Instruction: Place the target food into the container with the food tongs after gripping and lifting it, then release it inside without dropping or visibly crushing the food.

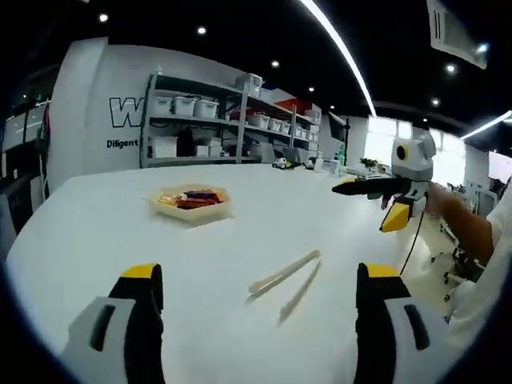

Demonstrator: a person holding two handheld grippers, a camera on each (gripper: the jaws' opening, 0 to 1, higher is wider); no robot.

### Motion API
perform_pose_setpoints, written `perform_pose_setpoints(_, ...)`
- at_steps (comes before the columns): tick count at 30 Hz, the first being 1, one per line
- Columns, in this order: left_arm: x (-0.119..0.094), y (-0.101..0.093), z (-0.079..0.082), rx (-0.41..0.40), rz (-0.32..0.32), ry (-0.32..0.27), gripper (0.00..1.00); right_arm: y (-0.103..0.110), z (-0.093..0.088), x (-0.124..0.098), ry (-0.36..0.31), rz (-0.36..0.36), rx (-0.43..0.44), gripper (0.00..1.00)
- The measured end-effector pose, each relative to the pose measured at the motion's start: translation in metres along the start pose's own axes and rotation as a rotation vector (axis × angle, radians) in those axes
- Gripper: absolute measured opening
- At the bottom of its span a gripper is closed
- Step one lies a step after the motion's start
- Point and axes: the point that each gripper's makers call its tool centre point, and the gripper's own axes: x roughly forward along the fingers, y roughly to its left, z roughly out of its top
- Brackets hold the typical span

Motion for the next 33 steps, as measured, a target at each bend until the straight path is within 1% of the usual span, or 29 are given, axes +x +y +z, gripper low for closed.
perform_pose_setpoints(1,-0.001,0.000,0.009,0.017,0.012,-0.017,0.99,-0.003,0.004,0.000,-0.010,-0.020,-0.010,1.00)
perform_pose_setpoints(2,-0.001,-0.002,0.012,0.021,0.008,-0.021,0.99,-0.004,0.005,0.000,-0.017,-0.030,-0.017,1.00)
perform_pose_setpoints(3,-0.001,-0.003,0.016,0.030,0.018,-0.009,0.99,-0.006,0.008,0.001,-0.026,-0.050,-0.040,1.00)
perform_pose_setpoints(4,-0.002,-0.002,0.012,0.029,0.032,0.032,0.99,-0.008,0.008,0.001,-0.031,-0.055,-0.038,1.00)
perform_pose_setpoints(5,-0.003,-0.001,0.009,0.028,0.052,0.069,0.99,-0.009,0.008,0.002,-0.036,-0.066,-0.019,1.00)
perform_pose_setpoints(7,-0.003,0.002,0.004,0.035,0.092,0.124,0.99,-0.012,0.005,0.005,-0.040,-0.079,0.067,1.00)
perform_pose_setpoints(8,-0.004,0.004,0.002,0.059,0.120,0.135,0.99,-0.013,-0.002,0.006,-0.020,-0.068,0.134,1.00)
perform_pose_setpoints(9,-0.005,0.006,0.000,0.071,0.141,0.140,0.99,-0.013,-0.010,0.007,0.016,-0.061,0.163,1.00)
perform_pose_setpoints(11,-0.003,0.001,-0.005,0.061,0.143,0.136,0.99,-0.013,-0.013,0.008,0.005,-0.069,0.138,1.00)
perform_pose_setpoints(12,-0.003,0.000,-0.008,0.059,0.140,0.142,0.99,-0.012,-0.016,0.008,0.015,-0.074,0.131,1.00)
perform_pose_setpoints(14,-0.003,-0.003,-0.023,0.015,0.123,0.181,0.99,-0.012,-0.025,0.006,0.057,-0.080,0.122,1.00)
perform_pose_setpoints(15,-0.004,-0.003,-0.029,-0.004,0.117,0.206,0.99,-0.014,-0.026,0.006,0.056,-0.087,0.116,1.00)
perform_pose_setpoints(16,-0.005,-0.003,-0.033,-0.029,0.121,0.220,0.99,-0.015,-0.031,0.005,0.072,-0.088,0.094,1.00)
perform_pose_setpoints(17,-0.006,0.000,-0.037,-0.061,0.138,0.228,0.99,-0.014,-0.038,0.004,0.111,-0.086,0.080,1.00)
perform_pose_setpoints(18,-0.005,0.000,-0.038,-0.055,0.137,0.225,0.99,-0.014,-0.042,0.004,0.131,-0.091,0.086,1.00)
perform_pose_setpoints(19,-0.005,0.000,-0.040,-0.056,0.140,0.226,0.99,-0.014,-0.044,0.005,0.134,-0.091,0.081,1.00)
perform_pose_setpoints(21,-0.008,-0.001,-0.047,-0.050,0.148,0.254,0.99,-0.009,-0.050,0.005,0.150,-0.075,0.077,1.00)
perform_pose_setpoints(22,-0.008,-0.002,-0.048,-0.049,0.151,0.259,0.99,-0.008,-0.053,0.005,0.161,-0.073,0.080,1.00)
perform_pose_setpoints(23,-0.010,-0.003,-0.051,-0.040,0.160,0.269,0.99,-0.006,-0.058,0.003,0.181,-0.073,0.086,1.00)
perform_pose_setpoints(25,-0.011,-0.004,-0.052,-0.019,0.168,0.266,0.99,-0.003,-0.062,0.001,0.205,-0.072,0.105,1.00)
perform_pose_setpoints(27,-0.013,-0.006,-0.053,-0.003,0.182,0.260,0.99,-0.001,-0.061,-0.001,0.199,-0.078,0.097,1.00)
perform_pose_setpoints(30,-0.012,-0.007,-0.054,0.010,0.184,0.260,0.99,-0.002,-0.056,-0.002,0.179,-0.084,0.091,1.00)
perform_pose_setpoints(33,-0.012,-0.008,-0.054,0.022,0.176,0.269,0.99,-0.001,-0.055,-0.003,0.185,-0.083,0.096,1.00)
